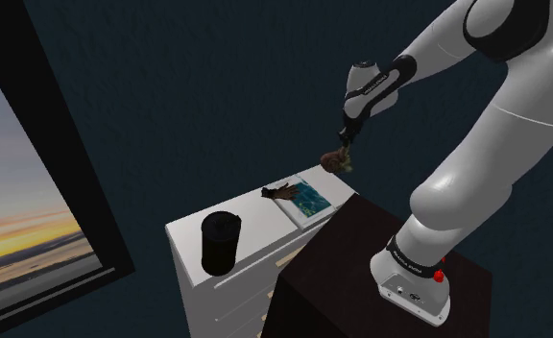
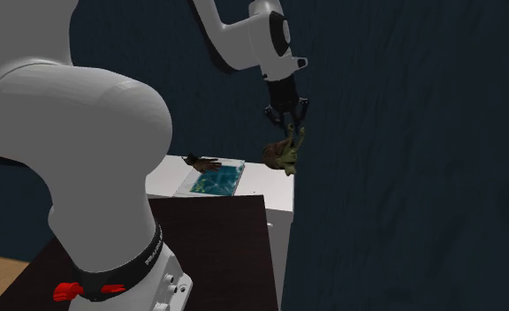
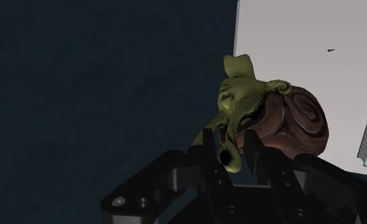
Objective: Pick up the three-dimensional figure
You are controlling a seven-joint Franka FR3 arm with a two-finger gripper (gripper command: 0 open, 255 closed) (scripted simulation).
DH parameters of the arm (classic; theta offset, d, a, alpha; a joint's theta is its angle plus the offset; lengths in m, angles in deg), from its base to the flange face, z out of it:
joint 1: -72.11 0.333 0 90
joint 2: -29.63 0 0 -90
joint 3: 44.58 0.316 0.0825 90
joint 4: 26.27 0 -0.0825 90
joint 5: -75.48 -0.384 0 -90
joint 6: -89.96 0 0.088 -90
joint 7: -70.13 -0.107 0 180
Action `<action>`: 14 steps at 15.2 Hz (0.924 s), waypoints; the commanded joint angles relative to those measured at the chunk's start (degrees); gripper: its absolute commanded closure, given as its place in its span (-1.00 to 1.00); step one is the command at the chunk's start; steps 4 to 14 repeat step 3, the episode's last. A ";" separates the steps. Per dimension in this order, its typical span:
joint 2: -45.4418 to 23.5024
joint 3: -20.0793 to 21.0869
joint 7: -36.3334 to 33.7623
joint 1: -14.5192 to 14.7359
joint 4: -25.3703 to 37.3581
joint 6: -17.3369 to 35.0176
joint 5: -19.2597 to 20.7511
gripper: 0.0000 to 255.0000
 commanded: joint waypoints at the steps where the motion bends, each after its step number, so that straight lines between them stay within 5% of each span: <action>1: 1.64 0.04 0.59 0.03 0.40 -1.71 -0.35 1.00; 14: 1.74 0.05 0.63 0.04 0.42 -1.83 -0.37 1.00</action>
